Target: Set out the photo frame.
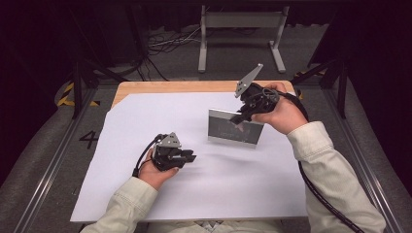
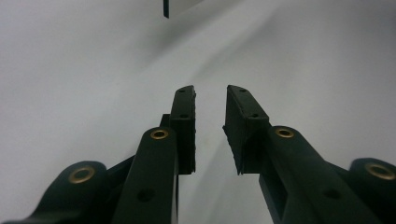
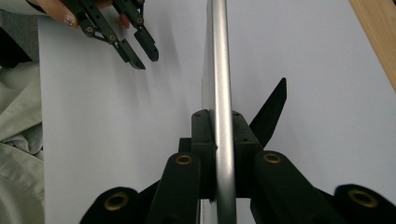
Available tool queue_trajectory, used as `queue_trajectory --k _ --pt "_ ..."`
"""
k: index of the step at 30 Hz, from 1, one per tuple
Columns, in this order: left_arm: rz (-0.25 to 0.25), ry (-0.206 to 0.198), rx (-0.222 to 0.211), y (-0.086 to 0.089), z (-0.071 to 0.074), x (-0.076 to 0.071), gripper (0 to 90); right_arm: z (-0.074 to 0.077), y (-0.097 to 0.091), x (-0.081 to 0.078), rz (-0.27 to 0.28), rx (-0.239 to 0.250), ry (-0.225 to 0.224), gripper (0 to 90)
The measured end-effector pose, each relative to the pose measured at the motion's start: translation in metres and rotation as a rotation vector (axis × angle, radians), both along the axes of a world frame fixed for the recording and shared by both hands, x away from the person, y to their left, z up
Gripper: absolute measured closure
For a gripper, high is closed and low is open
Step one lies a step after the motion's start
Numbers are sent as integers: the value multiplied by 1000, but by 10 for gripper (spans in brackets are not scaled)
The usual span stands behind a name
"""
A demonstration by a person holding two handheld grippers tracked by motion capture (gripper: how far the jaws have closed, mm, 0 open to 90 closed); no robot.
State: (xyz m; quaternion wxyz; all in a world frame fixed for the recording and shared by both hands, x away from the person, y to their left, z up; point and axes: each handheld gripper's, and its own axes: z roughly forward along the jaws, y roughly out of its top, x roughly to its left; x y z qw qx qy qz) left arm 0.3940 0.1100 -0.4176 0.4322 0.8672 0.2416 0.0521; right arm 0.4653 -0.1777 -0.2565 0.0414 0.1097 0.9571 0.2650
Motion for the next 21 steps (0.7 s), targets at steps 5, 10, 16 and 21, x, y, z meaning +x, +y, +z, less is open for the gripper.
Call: queue_trajectory --k 5,10,16,21 --pt "-1 2 -2 1 0 0 741 -5 9 5 36 -36 26 840" --pt "-2 4 -3 0 0 0 741 -12 13 15 79 -29 45 840" --pt "2 5 -3 0 0 0 741 -23 17 24 118 -45 68 840" --pt "-3 6 0 0 0 0 741 -31 18 31 148 -41 87 840"
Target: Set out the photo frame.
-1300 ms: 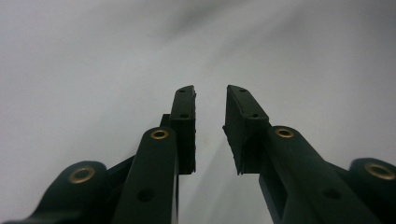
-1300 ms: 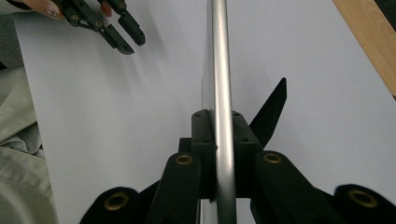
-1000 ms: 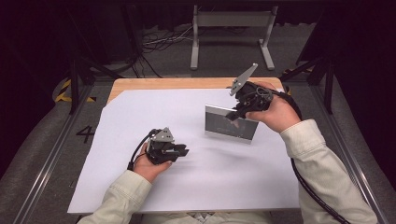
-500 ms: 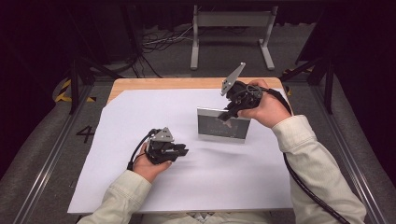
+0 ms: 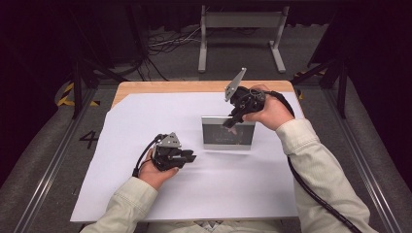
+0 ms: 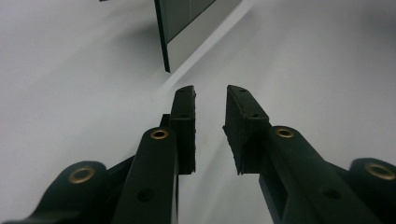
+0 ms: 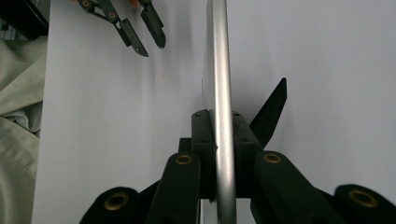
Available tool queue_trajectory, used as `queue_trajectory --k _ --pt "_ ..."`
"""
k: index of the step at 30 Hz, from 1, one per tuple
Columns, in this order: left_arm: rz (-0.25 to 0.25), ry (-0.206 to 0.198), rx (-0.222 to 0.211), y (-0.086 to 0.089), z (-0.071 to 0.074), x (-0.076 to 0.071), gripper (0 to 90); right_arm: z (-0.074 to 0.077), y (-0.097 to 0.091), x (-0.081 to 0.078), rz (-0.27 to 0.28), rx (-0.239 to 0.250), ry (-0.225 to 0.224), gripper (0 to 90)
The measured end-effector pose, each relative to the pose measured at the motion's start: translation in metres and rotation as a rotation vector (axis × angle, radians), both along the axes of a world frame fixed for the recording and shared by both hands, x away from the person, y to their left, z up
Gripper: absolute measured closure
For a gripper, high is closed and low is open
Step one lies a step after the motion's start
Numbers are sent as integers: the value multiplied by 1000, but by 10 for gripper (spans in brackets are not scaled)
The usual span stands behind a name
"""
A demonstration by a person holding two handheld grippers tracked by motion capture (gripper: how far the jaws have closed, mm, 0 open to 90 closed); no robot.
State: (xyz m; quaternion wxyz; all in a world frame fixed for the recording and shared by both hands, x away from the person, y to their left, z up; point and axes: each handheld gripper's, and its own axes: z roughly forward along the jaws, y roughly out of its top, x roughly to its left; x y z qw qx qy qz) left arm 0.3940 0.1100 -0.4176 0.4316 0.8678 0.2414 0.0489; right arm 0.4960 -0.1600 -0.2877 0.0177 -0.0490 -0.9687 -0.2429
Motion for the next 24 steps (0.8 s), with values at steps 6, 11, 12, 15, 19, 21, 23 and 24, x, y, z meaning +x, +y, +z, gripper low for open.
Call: queue_trajectory --k 6,11,12,15,19,21,23,24 --pt "2 1 -1 0 -1 0 741 -7 -1 5 16 9 23 840" --pt "0 6 0 -1 -1 0 741 -12 -1 7 32 19 48 840" --pt "0 6 0 -1 -1 0 740 -12 -1 7 32 22 49 840" --pt "-1 8 1 -1 -1 0 740 -13 -2 8 34 24 51 840" --pt "0 7 0 -1 -1 0 740 -18 -3 10 44 17 71 839" --pt "0 7 1 -1 -2 1 740 -18 -3 11 45 20 74 839" --pt "-1 7 1 -1 -2 1 740 -19 -4 12 43 18 74 839" --pt "1 8 1 -1 -2 1 740 -19 -5 12 45 23 80 839"
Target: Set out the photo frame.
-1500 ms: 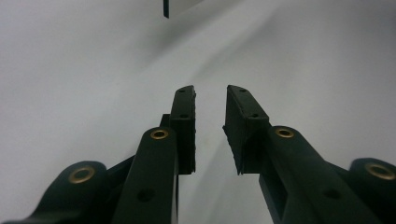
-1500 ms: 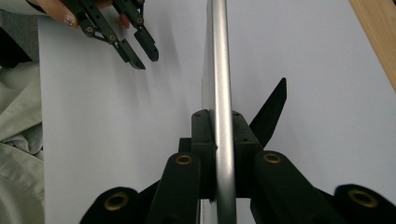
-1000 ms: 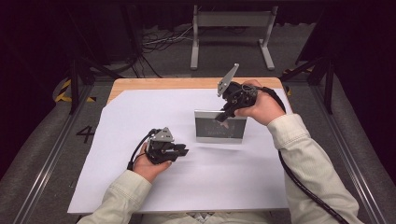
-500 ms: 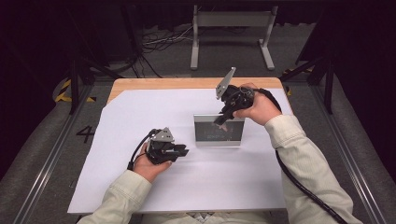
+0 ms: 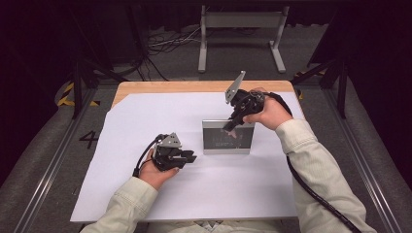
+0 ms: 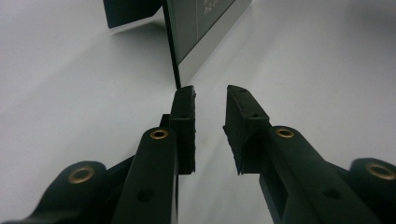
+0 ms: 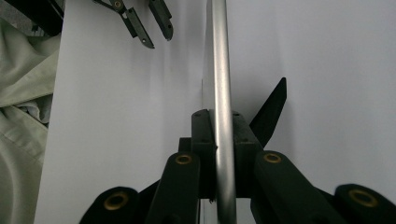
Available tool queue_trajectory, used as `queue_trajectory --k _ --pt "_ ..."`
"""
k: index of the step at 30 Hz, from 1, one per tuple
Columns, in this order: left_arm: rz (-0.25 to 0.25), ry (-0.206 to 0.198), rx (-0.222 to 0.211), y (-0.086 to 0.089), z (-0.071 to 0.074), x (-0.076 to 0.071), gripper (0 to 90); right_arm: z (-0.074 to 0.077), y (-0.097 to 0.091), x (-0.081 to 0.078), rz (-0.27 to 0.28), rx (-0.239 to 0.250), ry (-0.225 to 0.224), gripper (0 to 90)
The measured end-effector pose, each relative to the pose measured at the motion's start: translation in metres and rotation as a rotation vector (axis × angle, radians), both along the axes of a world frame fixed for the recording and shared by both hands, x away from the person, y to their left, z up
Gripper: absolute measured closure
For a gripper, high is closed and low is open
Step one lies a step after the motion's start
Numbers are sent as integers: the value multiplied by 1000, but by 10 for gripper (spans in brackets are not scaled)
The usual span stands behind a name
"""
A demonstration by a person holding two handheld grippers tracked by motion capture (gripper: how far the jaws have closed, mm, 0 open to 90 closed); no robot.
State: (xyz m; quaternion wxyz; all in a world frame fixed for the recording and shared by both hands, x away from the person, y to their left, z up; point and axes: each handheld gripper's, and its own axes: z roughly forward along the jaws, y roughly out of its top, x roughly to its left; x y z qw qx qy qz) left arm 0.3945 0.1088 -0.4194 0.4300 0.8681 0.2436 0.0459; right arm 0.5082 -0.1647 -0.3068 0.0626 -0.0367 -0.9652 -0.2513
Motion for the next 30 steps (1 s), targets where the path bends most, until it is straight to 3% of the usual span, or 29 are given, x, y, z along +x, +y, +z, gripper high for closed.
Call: queue_trajectory --k 10,17,27,30 --pt "-4 3 1 -1 0 0 738 -3 -4 4 -9 6 4 832" --pt "-3 -1 2 0 0 0 738 -4 -5 6 -55 8 -8 800" --pt "-1 1 0 0 0 1 733 0 -5 2 -117 21 -27 624" --pt "1 -3 0 1 0 1 731 7 -10 -2 -154 26 -57 548"
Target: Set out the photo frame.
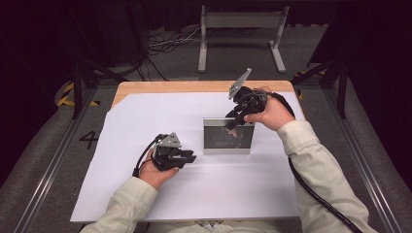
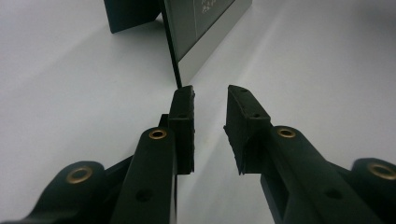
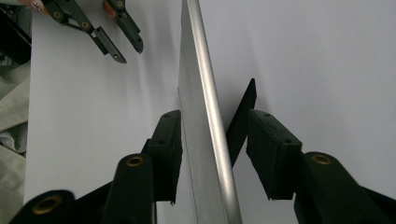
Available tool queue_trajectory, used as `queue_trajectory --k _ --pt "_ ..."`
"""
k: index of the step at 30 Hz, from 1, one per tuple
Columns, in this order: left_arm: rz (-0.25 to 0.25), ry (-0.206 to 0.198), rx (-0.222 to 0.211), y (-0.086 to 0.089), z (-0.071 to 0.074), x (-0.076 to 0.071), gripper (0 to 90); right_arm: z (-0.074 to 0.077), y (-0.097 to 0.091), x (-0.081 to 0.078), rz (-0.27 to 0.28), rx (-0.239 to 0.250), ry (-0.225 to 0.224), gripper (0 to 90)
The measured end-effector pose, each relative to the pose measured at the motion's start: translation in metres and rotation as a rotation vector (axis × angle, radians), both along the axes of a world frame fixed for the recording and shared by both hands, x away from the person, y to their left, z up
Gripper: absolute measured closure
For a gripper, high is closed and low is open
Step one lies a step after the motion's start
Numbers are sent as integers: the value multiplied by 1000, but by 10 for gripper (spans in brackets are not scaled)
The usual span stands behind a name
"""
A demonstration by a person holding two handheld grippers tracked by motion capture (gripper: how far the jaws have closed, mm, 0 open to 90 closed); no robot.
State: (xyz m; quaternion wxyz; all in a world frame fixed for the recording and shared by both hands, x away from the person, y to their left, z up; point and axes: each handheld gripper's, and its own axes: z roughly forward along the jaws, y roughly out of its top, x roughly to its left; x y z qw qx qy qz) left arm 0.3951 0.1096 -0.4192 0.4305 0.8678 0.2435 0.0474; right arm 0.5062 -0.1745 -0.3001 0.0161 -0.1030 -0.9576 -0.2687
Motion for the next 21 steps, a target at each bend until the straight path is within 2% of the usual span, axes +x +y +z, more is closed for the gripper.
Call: queue_trajectory --k 3,5,6,13,21 --pt "0 0 -5 1 1 0 729 3 -3 -1 -10 18 -7 520" --pt "2 1 -8 1 1 -1 726 7 -7 -4 -35 23 -21 498" --pt "3 -1 -8 0 1 -1 725 10 -11 -7 -32 45 -40 488" --pt "0 -10 -4 -1 2 0 715 19 -26 -16 -58 68 -76 438" --pt "7 -14 -10 0 3 0 707 31 -50 -31 -93 117 -111 423"
